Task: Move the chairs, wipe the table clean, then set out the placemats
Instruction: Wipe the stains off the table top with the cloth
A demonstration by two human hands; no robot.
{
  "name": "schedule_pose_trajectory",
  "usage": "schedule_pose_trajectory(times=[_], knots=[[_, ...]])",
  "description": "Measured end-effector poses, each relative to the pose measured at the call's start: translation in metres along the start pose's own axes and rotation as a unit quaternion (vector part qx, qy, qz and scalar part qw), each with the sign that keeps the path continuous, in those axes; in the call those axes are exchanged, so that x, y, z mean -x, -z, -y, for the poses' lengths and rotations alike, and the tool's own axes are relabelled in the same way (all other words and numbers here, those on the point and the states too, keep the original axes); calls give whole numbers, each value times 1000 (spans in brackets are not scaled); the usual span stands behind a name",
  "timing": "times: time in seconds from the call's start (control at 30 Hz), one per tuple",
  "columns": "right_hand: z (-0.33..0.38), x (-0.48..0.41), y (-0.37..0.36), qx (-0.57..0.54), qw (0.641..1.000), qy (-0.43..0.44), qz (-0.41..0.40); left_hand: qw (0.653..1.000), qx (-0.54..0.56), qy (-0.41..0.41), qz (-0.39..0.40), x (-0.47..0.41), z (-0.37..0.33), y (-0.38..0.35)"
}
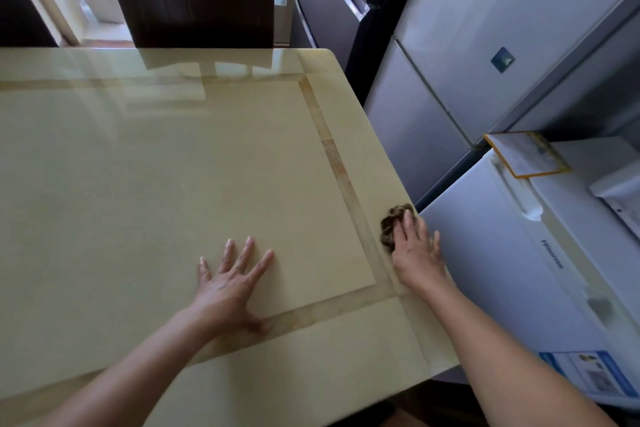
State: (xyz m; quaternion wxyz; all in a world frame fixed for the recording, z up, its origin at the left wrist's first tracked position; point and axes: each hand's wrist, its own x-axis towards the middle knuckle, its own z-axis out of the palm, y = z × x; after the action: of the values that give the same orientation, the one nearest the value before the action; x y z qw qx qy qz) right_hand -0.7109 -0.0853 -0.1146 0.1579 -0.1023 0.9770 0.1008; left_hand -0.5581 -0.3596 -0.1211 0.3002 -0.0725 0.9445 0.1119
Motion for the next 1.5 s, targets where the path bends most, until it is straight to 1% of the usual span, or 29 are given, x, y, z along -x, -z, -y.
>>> schedule_pose_trajectory(times=[0.1,0.17,0.27,0.4,0.57,0.67,0.73,0.8,0.87,1.0,1.1,1.17,1.23,1.3,1.43,1.5], knots=[[-17,6,-5,-3,999,-43,4,1000,1,1,2,0,-1,1],[-16,13,-6,-8,998,-64,-1,1000,4,1,5,1,-2,2],[2,28,-1,-7,999,-50,-5,1000,10,2,8,0,-3,3],[50,65,0,26,997,58,37,1000,14,0,13,2,-3,5],[111,121,0,51,977,191,77,1000,10,6,8,6,-4,7],[116,145,-5,61,955,285,58,1000,-9,17,-17,17,-13,6],[102,146,-7,53,948,311,42,999,-21,10,-37,30,-25,0],[80,136,-4,39,952,302,38,999,-18,-11,-29,45,-40,-8],[52,125,1,31,963,265,40,999,-17,-30,-5,58,-51,-16],[-23,109,-3,30,993,100,58,999,-12,-22,36,67,-54,-35],[-63,110,-14,11,998,-16,62,999,-12,-13,39,67,-52,-43],[-65,114,-16,-29,996,-54,65,999,-16,-12,42,67,-54,-41],[-52,117,-13,-25,994,-61,86,999,-16,-10,44,67,-55,-39],[-28,121,-9,-2,991,-46,123,999,-18,-7,45,68,-56,-38],[39,137,7,-13,977,79,199,999,-15,-11,40,69,-55,-38],[69,148,13,-40,965,140,219,999,-18,-10,39,69,-55,-38]])
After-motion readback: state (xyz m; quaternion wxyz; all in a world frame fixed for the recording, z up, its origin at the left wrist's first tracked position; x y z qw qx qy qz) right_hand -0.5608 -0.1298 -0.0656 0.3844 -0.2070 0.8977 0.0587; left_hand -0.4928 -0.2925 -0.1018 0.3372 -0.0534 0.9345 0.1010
